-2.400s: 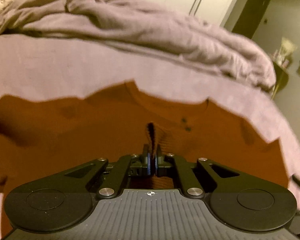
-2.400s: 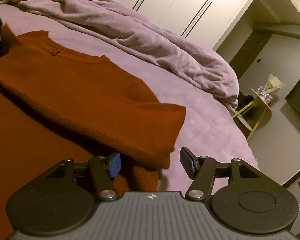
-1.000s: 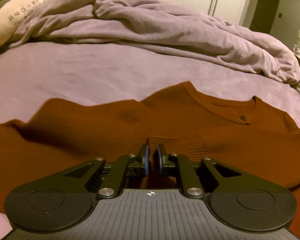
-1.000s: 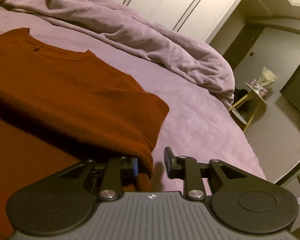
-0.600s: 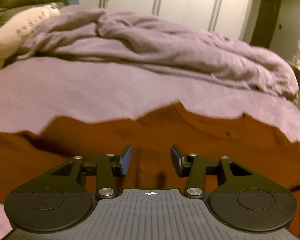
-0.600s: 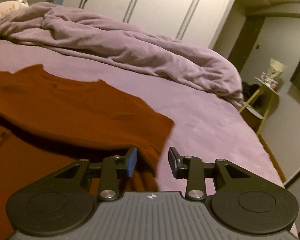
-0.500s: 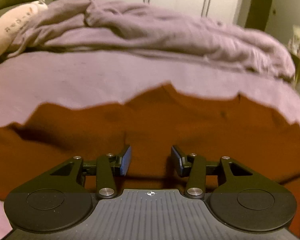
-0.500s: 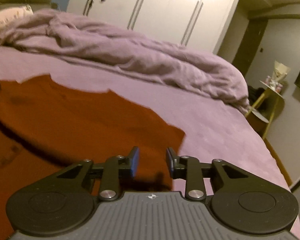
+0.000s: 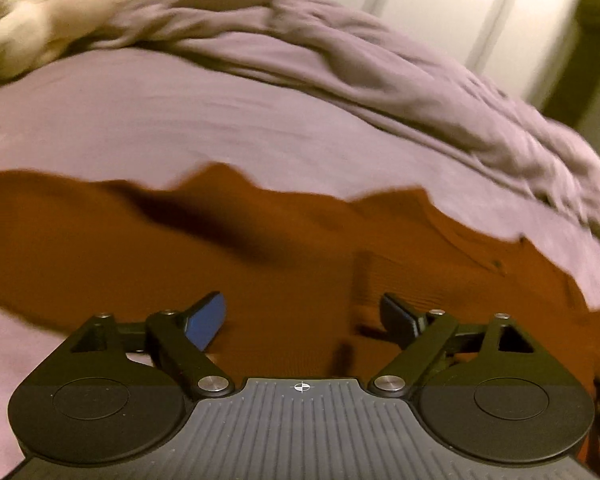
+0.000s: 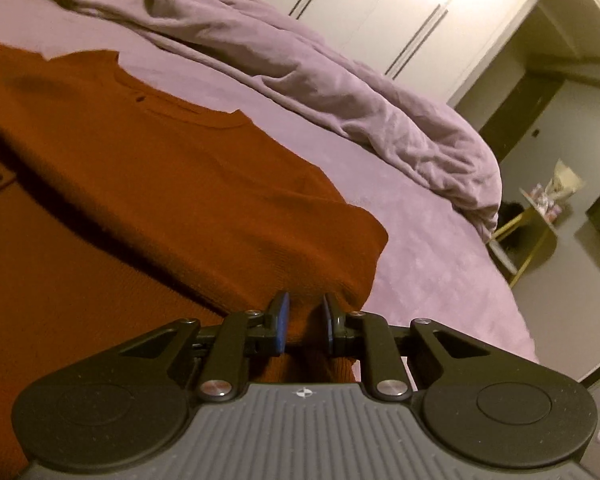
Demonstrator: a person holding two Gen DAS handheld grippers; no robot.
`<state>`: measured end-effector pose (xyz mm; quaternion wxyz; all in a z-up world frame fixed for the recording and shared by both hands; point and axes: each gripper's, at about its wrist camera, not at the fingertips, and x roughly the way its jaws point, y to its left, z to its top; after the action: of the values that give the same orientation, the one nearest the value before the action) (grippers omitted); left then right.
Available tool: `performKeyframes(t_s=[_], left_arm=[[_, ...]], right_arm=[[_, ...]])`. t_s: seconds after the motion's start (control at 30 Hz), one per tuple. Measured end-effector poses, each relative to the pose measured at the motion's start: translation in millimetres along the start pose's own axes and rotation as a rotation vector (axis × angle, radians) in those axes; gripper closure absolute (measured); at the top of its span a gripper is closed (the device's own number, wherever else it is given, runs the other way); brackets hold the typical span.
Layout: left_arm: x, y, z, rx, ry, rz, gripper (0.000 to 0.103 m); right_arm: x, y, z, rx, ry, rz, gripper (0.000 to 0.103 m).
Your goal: Fold small clothes
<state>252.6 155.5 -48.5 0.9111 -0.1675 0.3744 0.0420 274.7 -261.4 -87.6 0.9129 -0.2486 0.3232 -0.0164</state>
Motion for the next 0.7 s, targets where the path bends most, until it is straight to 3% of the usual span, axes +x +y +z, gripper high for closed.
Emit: performKeyframes(t_s=[0.17,0.23,0.37,0.47,0.57,0.67,0.7], left_arm=[[-52,106,2,-0.204,-0.076,0.162,0.007],[-67,158,0,-0.349,-0.091,0.240,0.009],[-84,236,-5,-0.571,-0.139,0.285,0.015],[-81,275,-8,-0.691,-0.154,0.249,0.027],[-76,299,-9,-0.771,-0.184,0.241,0.044],[-73,317,-6,-0.839,-0.209,0.199,0.068],[-71,319,-4,-0.844,-0.211,0.200,0.083]], right_arm=[[-45,-22,0,0.242,-0.047,0.122,0.071],[-61,-23,-6,0.296,-0.055,0.153,0.070],[-80,-13,-15,0.333,-0.021,0.206,0.070],[-86,-8,-18,0.358,0.015,0.237,0.070],[-88,-3,-16,0.372,0.043,0.246,0.070],[-88,2,-12,0.380,0.060,0.245,0.070],[-88,2,-10,0.383,0.063,0.245,0.070]])
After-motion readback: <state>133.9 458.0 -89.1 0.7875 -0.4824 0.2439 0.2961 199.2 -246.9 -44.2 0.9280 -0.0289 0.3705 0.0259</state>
